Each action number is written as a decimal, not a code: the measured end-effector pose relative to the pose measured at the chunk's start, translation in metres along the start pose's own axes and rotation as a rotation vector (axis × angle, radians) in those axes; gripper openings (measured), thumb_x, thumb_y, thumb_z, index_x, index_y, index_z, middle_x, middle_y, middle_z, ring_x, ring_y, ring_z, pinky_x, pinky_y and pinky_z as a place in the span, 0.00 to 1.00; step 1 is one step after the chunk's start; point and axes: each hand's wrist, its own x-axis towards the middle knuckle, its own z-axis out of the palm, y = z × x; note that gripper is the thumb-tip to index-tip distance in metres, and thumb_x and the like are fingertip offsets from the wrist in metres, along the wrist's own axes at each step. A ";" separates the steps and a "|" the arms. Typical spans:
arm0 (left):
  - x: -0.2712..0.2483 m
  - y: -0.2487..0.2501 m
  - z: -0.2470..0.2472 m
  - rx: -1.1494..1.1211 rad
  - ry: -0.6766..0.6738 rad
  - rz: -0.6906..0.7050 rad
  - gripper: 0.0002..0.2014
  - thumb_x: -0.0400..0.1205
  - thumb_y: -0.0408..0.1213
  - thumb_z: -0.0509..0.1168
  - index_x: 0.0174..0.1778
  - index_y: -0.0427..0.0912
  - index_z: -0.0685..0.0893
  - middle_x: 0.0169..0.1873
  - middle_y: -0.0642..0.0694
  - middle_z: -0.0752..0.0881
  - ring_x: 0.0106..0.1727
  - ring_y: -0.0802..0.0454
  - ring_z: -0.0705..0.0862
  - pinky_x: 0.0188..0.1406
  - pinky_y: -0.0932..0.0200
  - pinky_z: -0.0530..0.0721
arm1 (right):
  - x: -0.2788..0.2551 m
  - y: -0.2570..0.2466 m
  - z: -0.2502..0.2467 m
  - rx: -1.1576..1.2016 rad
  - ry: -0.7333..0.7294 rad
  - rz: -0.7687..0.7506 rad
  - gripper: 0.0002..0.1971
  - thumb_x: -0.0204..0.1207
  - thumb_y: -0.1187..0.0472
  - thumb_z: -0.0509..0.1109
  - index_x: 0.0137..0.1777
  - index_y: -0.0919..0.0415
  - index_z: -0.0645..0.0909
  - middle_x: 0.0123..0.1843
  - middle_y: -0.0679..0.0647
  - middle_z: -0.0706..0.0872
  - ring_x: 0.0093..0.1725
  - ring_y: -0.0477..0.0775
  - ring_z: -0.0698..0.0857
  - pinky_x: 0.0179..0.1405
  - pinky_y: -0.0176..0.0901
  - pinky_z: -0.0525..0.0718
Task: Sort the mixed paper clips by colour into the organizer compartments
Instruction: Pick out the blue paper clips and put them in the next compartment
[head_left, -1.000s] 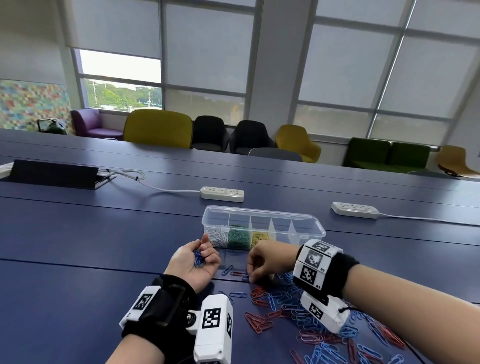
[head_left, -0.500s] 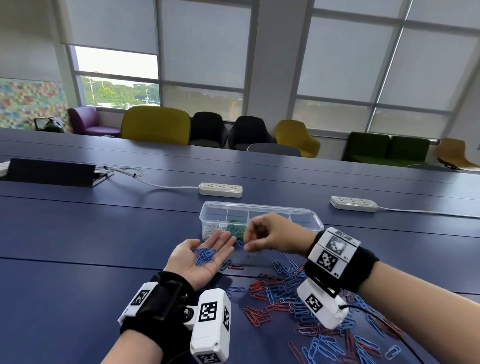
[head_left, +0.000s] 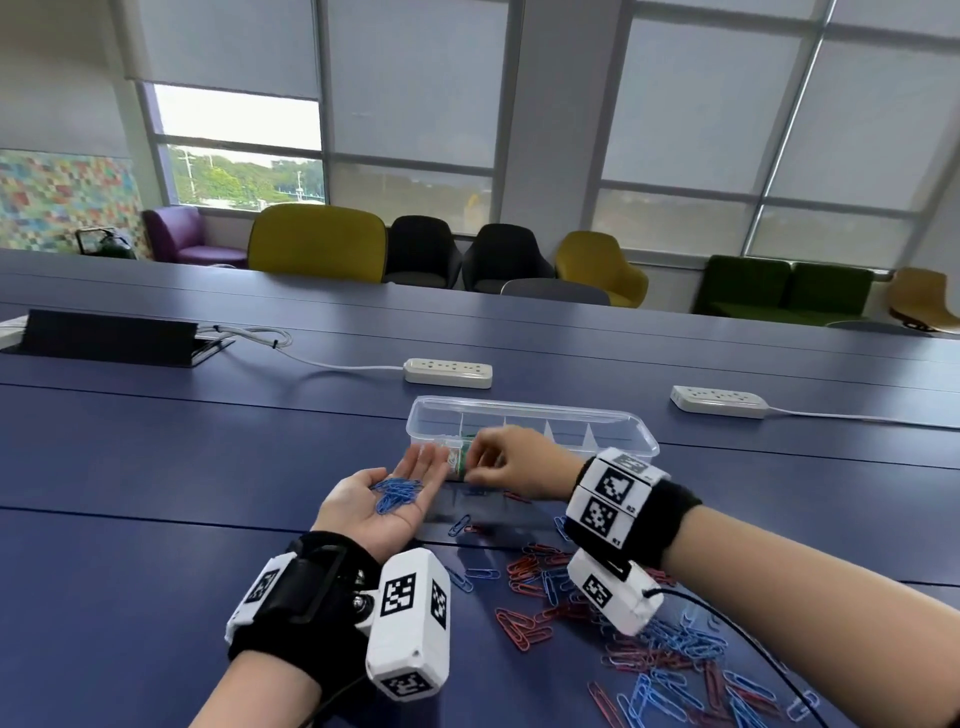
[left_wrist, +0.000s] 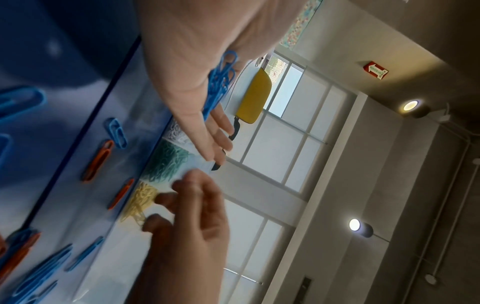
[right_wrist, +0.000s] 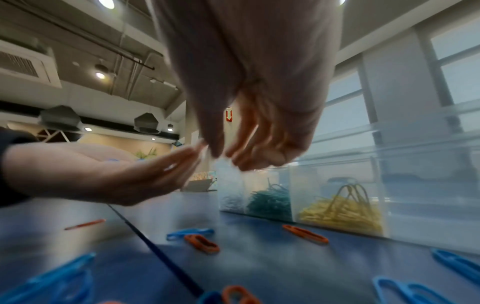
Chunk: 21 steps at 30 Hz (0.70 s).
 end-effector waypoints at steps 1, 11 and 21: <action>0.002 0.003 -0.002 -0.011 0.022 0.016 0.22 0.88 0.36 0.43 0.42 0.27 0.79 0.32 0.31 0.85 0.42 0.40 0.82 0.50 0.46 0.86 | 0.002 -0.001 0.003 -0.048 -0.120 -0.014 0.12 0.74 0.57 0.73 0.54 0.62 0.83 0.44 0.53 0.84 0.43 0.47 0.79 0.41 0.35 0.75; 0.001 0.009 -0.011 0.120 -0.085 -0.017 0.19 0.74 0.36 0.53 0.14 0.41 0.65 0.13 0.50 0.63 0.10 0.55 0.61 0.08 0.63 0.61 | 0.001 -0.012 0.014 -0.287 -0.380 -0.023 0.11 0.76 0.57 0.72 0.52 0.64 0.84 0.48 0.58 0.86 0.40 0.49 0.78 0.36 0.37 0.71; 0.001 0.011 -0.011 0.159 -0.053 0.071 0.17 0.68 0.28 0.49 0.11 0.42 0.65 0.13 0.50 0.63 0.11 0.55 0.61 0.11 0.68 0.61 | -0.035 -0.021 0.013 -0.288 -0.467 0.014 0.16 0.73 0.56 0.74 0.58 0.65 0.82 0.49 0.60 0.86 0.44 0.54 0.80 0.33 0.38 0.72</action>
